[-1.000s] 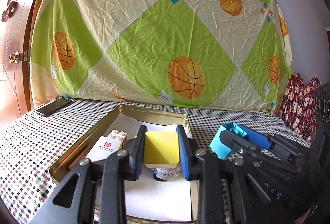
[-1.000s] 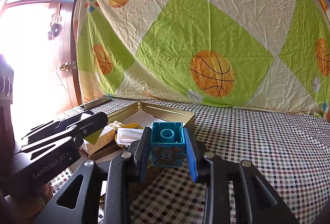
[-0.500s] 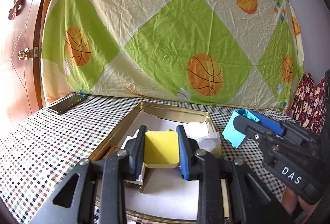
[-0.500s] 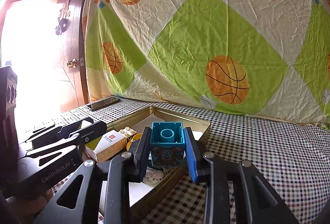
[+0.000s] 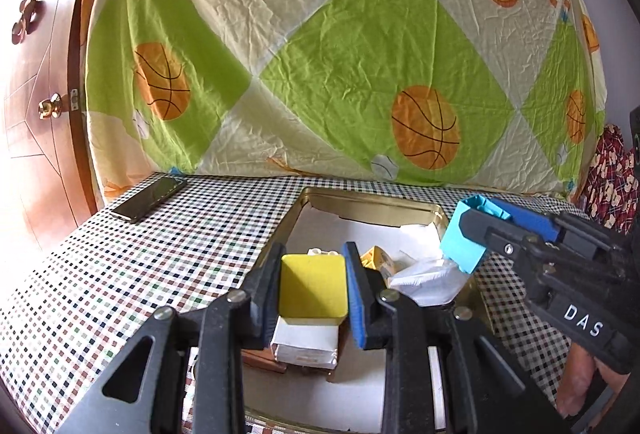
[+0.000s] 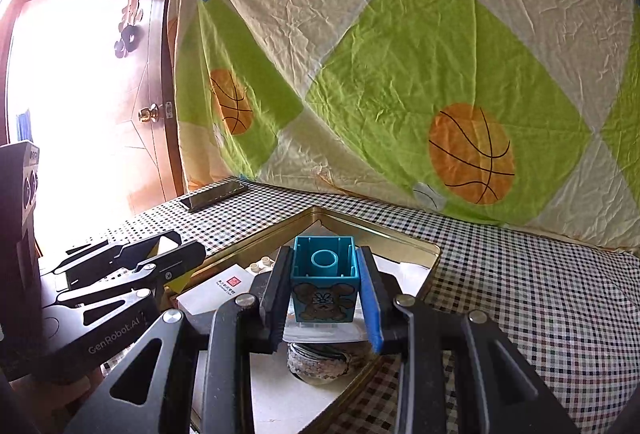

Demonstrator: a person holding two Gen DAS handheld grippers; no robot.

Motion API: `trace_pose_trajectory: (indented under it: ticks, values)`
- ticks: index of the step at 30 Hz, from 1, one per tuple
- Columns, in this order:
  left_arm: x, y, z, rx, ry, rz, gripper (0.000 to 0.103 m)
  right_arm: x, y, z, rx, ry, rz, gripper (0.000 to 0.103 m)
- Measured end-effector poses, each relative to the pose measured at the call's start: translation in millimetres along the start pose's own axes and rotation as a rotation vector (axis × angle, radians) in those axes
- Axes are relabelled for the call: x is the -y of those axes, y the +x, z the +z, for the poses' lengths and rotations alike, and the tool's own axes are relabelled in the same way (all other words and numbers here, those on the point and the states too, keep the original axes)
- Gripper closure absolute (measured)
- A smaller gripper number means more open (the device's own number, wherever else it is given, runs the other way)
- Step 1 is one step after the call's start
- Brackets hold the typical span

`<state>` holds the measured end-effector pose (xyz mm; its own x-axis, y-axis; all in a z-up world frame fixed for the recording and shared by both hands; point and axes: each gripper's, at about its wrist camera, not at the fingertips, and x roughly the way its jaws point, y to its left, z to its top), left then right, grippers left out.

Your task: Organize rigid objects

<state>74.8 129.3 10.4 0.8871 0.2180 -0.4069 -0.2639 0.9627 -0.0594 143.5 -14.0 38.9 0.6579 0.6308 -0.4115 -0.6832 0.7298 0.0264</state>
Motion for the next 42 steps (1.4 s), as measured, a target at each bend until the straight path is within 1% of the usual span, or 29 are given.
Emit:
trace_pose_trajectory:
  ticks: [3, 8, 10, 12, 13, 14, 15, 17, 19, 21, 23, 27, 29, 31, 33, 36, 39, 42]
  values:
    - [0, 8, 2, -0.028, 0.014, 0.001, 0.076, -3, 10, -1, -0.035, 0.009, 0.02, 0.069]
    - [1, 22, 4, -0.068, 0.032, -0.001, 0.075, -7, 23, 0, -0.067, 0.014, 0.047, 0.069]
    - [0, 27, 3, -0.088, 0.036, -0.003, 0.075, -8, 28, -1, -0.093, 0.012, 0.077, 0.068]
    - [0, 29, 1, -0.097, 0.036, 0.004, 0.068, -12, 34, -4, -0.14, 0.001, 0.113, 0.067]
    - [-1, 28, 0, -0.097, 0.033, 0.016, 0.065, -13, 34, -6, -0.138, -0.01, 0.102, 0.065]
    - [-2, 27, -1, -0.097, 0.026, 0.016, 0.058, -14, 32, -8, -0.127, -0.015, 0.089, 0.063]
    - [-5, 26, -2, -0.096, 0.015, 0.016, 0.053, -12, 30, -9, -0.12, -0.01, 0.087, 0.058]
    - [-11, 22, -2, -0.083, -0.013, 0.029, 0.029, -7, 26, -11, -0.11, 0.016, 0.102, 0.05]
    - [-16, 17, -2, -0.069, -0.03, 0.025, 0.02, -3, 20, -11, -0.087, 0.034, 0.095, 0.034]
    - [-15, 13, -2, -0.061, -0.03, 0.023, 0.016, 0, 12, -10, -0.053, 0.047, 0.088, 0.027]
    - [-13, 8, -1, -0.047, -0.023, 0.035, 0.01, 1, 5, -9, -0.03, 0.056, 0.085, 0.026]
    - [-7, 0, -2, -0.036, -0.01, 0.036, 0.008, 4, -8, -6, -0.004, 0.063, 0.066, 0.024]
    - [-3, -6, -2, -0.023, -0.003, 0.046, 0.003, 6, -13, -6, 0.004, 0.073, 0.054, 0.023]
    - [1, -15, -3, -0.004, 0.01, 0.062, 0.0, 8, -19, -7, 0.011, 0.089, 0.035, 0.021]
    - [4, -24, -4, 0.013, 0.022, 0.077, 0.001, 10, -26, -8, 0.023, 0.098, 0.014, 0.02]
    - [5, -33, -5, 0.009, 0.032, 0.077, 0.001, 8, -39, -9, 0.042, 0.085, -0.022, 0.02]
    - [4, -42, -4, 0.018, 0.029, 0.1, 0.001, 5, -50, -8, 0.058, 0.075, -0.025, 0.02]
    - [2, -48, -3, 0.01, 0.023, 0.102, 0.0, 4, -59, -7, 0.068, 0.074, -0.025, 0.02]
